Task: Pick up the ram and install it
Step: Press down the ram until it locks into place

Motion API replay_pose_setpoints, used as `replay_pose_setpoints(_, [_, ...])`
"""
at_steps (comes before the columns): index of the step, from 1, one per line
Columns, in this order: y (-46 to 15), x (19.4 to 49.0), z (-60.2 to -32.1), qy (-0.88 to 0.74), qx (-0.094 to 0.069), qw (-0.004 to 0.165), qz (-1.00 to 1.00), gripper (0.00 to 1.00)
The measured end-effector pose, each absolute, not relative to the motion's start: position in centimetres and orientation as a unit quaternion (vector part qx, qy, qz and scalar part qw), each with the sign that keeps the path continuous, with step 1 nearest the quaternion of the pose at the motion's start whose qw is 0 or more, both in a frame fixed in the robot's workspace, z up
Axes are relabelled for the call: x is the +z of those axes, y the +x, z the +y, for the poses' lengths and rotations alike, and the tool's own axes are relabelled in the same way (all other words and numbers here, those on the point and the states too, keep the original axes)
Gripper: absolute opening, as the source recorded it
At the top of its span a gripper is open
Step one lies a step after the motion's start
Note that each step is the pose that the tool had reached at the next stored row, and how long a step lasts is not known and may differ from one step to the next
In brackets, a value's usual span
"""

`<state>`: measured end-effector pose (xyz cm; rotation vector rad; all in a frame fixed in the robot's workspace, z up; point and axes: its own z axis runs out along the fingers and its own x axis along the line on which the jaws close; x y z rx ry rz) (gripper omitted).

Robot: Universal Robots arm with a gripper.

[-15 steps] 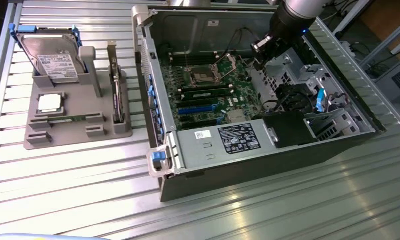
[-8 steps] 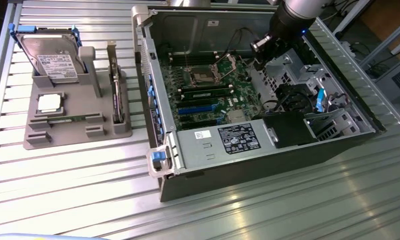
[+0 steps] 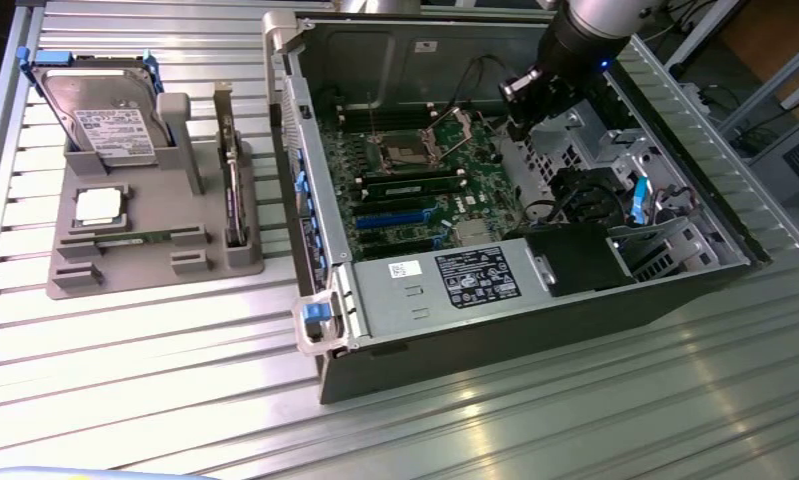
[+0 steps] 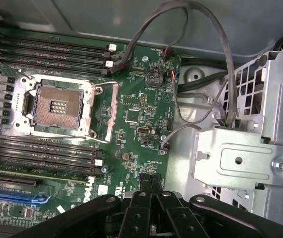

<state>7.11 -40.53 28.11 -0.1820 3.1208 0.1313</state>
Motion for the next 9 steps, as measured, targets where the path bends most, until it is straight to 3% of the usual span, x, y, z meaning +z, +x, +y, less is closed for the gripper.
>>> replay_pose_setpoints(9, [7.12, 28.08, -40.54, -0.030, 0.042, 0.008, 0.999, 0.10])
